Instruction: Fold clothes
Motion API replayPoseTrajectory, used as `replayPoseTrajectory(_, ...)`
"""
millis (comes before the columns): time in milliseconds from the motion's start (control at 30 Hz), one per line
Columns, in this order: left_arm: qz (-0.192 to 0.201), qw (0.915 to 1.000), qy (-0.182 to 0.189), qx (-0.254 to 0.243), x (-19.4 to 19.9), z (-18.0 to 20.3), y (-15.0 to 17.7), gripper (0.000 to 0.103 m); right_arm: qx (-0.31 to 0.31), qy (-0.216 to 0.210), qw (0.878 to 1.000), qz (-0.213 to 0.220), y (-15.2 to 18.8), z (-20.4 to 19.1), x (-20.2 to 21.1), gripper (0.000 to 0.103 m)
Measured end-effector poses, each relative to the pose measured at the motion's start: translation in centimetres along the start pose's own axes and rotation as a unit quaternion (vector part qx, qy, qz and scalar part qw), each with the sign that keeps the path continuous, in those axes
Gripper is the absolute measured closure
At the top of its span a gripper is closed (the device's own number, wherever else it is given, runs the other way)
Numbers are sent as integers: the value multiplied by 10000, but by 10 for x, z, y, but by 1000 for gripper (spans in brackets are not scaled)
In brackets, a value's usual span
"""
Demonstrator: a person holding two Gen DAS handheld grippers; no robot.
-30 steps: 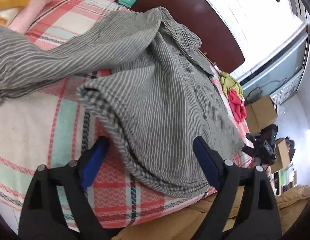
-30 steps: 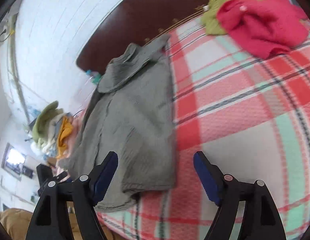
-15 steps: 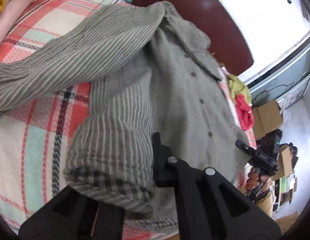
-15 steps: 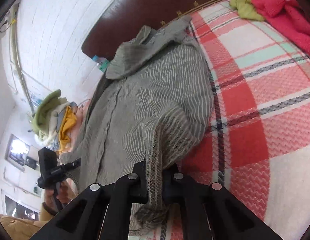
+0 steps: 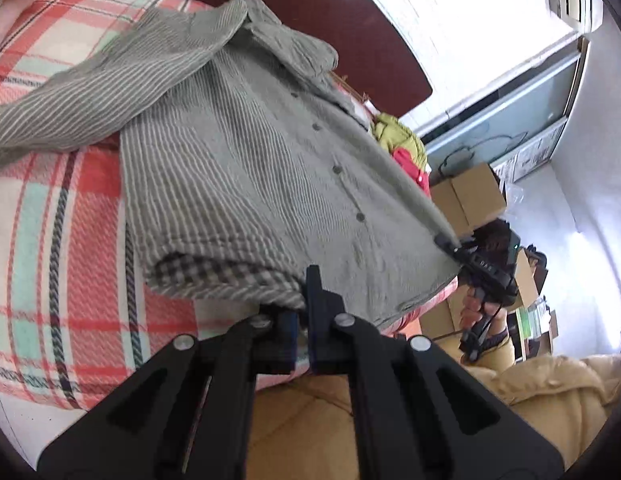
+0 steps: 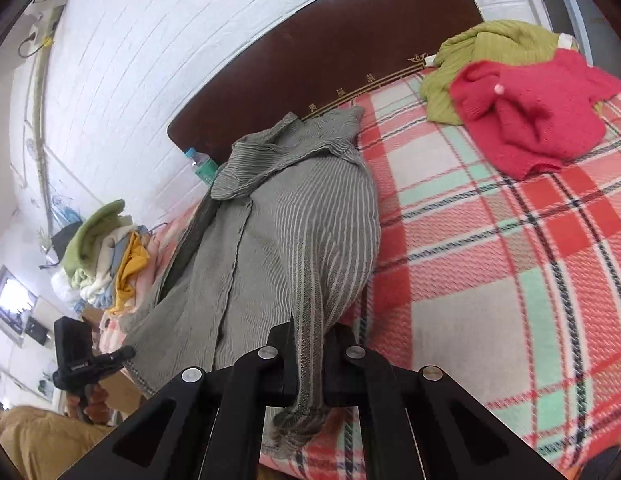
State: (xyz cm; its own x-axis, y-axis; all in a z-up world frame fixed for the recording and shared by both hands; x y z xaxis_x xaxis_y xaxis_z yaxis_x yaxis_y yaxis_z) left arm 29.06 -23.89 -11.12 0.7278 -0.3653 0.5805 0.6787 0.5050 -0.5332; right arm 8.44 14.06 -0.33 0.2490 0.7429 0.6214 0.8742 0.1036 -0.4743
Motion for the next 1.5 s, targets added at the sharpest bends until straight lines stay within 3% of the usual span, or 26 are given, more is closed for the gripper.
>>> replayPoseTrajectory(133,-82,9999,114,-24,-1,-8,5,98,-94,122,9998,81,9,7,22,100)
replayPoseTrajectory(200,-256,9992,149,-267,-2,-8,4,98,-105,382,9990,-185,16,14,14,99)
replayPoseTrajectory(300,-469,9937,-439,-924,-3,-2,3,97,-18,934,9926,-770,24,26,-10,85)
replayPoseTrajectory(333,-545,9900,-603,-1151,-2,-1,3,95,43,1119,9893,-933,25,30,-14,74)
replayPoseTrajectory(400,-606,9849,-728,-1448,5,0,4,76,242,1268,9866,-1002,18,29,-9,66)
replayPoseTrajectory(433,-626,9826,-772,-1570,10,0,3,46,375,1321,9856,-985,13,26,-4,58)
replayPoseTrajectory(467,-540,9801,-905,-1680,17,1,1,26,499,1382,9852,-888,5,22,3,49)
replayPoseTrajectory(500,-442,9785,-933,-1786,26,4,-1,22,620,1424,9848,-783,-3,17,9,46)
replayPoseTrajectory(567,-198,9771,-649,-2016,46,9,-6,20,826,1304,9867,-506,-24,5,24,45)
replayPoseTrajectory(633,106,9749,-528,-2160,66,12,-15,17,979,993,9899,-259,-44,-4,36,43)
replayPoseTrajectory(733,291,9714,-810,-2214,67,16,-40,14,1102,796,9905,191,-81,-16,38,31)
replayPoseTrajectory(833,321,9628,-1249,-2376,43,20,-74,14,1197,431,9916,244,-125,-23,7,31)
replayPoseTrajectory(933,209,9462,-1803,-2679,2,24,-111,14,1249,498,9909,46,-168,-24,-53,31)
replayPoseTrajectory(1067,14,9340,-2220,-2800,-57,17,-159,14,1191,566,9904,-411,-219,-24,-141,31)
replayPoseTrajectory(1200,-414,9175,-2748,-2846,-115,-4,-195,14,866,869,9903,-648,-247,-11,-211,30)
replayPoseTrajectory(1267,-534,9178,-2900,-2660,-135,-19,-208,15,832,958,9881,-874,-252,-5,-243,30)
replayPoseTrajectory(1400,-512,9258,-2952,-2304,-155,-43,-229,20,929,720,9876,-1043,-245,-8,-278,32)
replayPoseTrajectory(1433,-524,9276,-2942,-2241,-158,-47,-232,27,946,629,9880,-1041,-244,-9,-281,45)
replayPoseTrajectory(1467,-538,9294,-2932,-2176,-160,-51,-236,37,964,538,9884,-1039,-244,-10,-283,73)
replayPoseTrajectory(1500,-584,9310,-2929,-2098,-163,-56,-239,42,978,474,9886,-1040,-244,-11,-286,87)
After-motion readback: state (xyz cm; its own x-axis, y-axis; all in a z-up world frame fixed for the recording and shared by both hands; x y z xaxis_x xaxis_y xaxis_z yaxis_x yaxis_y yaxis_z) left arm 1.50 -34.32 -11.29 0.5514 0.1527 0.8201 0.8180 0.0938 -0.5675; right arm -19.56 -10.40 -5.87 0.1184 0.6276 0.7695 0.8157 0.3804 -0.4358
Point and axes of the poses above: each gripper's, at about its wrist camera, not at the fingertips, and x roughly against the way its jaws point, z to its right, y to its underside, the point moved 1 cm from there along -x, roughly the way its jaws point, and after that the axes turned 10 degrees about -x, right-handed, at the moved point
